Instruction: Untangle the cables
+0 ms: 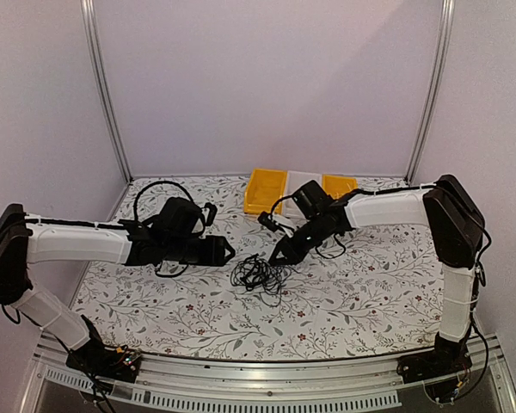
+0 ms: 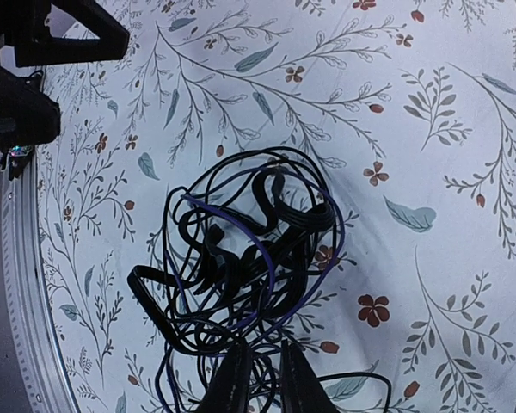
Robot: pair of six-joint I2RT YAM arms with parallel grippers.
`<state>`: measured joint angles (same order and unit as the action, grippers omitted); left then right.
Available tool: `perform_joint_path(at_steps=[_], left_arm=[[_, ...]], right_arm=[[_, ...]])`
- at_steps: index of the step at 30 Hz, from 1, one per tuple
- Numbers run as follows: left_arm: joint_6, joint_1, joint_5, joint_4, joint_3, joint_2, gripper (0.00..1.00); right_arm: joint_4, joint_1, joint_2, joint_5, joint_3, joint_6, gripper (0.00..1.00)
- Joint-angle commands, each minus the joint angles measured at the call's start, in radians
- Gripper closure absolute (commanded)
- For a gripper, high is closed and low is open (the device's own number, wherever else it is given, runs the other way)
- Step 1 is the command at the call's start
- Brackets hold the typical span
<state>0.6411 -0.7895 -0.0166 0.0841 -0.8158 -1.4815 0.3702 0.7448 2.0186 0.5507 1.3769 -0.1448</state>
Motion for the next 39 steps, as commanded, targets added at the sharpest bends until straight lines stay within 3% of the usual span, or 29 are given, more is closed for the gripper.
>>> perform_joint_path(at_steps=[1, 7, 12, 15, 21, 30, 35, 39], left_arm=[[-0.008, 0.010, -0.004, -0.031, 0.003, -0.006, 0.39], [-0.058, 0.011, 0.020, -0.049, -0.009, -0.023, 0.39], [-0.115, 0.006, 0.111, -0.119, -0.011, -0.011, 0.39], [-0.211, -0.033, 0.189, -0.256, 0.032, 0.033, 0.37], [-0.327, -0.109, 0.193, -0.520, 0.115, 0.137, 0.32], [-0.404, -0.116, 0.195, -0.562, -0.050, -0.011, 0.35], [-0.438, -0.117, 0.173, -0.555, -0.130, -0.095, 0.50], [-0.430, -0.116, 0.197, -0.567, -0.137, -0.101, 0.75]], right_arm=[[-0.017, 0.001, 0.001, -0.025, 0.051, 0.016, 0.86], [-0.010, 0.001, -0.066, -0.066, 0.079, -0.002, 1.00], [0.002, 0.001, -0.166, -0.065, 0.092, -0.030, 1.00], [0.007, 0.001, -0.236, -0.029, 0.104, -0.032, 1.00], [0.009, 0.001, -0.327, -0.001, 0.174, -0.023, 1.00], [0.018, 0.001, -0.345, 0.027, 0.341, -0.008, 1.00], [0.012, 0.001, -0.351, 0.027, 0.392, 0.004, 1.00], [0.006, 0.001, -0.362, -0.001, 0.388, 0.002, 1.00]])
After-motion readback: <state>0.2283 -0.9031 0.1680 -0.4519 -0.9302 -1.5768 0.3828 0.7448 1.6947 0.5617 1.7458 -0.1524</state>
